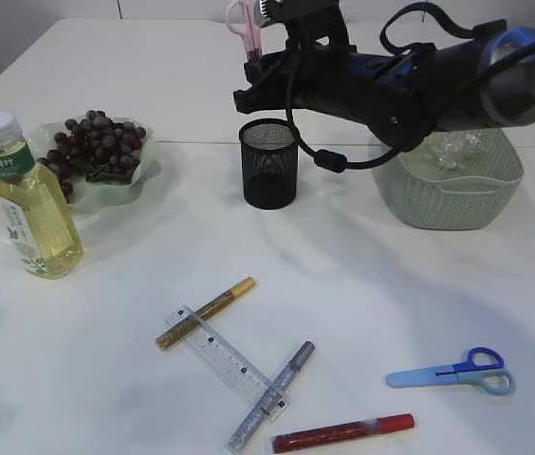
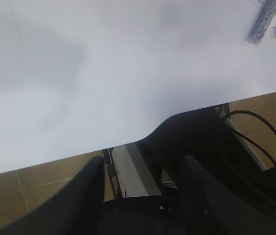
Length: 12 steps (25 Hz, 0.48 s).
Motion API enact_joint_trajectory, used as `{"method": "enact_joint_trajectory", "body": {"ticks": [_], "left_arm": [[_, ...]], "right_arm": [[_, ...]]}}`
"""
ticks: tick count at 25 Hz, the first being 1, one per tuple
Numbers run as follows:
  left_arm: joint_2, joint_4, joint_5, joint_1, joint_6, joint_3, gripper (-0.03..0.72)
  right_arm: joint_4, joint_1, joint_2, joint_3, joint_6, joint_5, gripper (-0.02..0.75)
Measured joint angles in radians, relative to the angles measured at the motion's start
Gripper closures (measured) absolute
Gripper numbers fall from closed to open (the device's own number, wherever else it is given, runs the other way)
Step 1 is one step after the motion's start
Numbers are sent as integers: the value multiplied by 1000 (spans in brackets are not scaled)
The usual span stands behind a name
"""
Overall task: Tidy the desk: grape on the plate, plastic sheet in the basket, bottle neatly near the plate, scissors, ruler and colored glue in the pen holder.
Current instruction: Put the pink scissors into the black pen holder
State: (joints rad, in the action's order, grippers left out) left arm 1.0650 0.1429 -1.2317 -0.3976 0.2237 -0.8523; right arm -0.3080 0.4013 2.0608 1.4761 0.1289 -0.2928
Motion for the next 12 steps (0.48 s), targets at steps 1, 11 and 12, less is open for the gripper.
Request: {"method": "enact_joint_trajectory", "body": {"ticks": [1,11,12], "left_arm": [[0,0,0,0,0,0,326],[0,0,0,0,0,0,326],[0,0,0,0,0,0,326]], "right_arm": [[0,-2,11,6,-2,-5,559],[0,-11,74,29,-42,-24,559],[0,-14,74,29,-44,-29,559]]}}
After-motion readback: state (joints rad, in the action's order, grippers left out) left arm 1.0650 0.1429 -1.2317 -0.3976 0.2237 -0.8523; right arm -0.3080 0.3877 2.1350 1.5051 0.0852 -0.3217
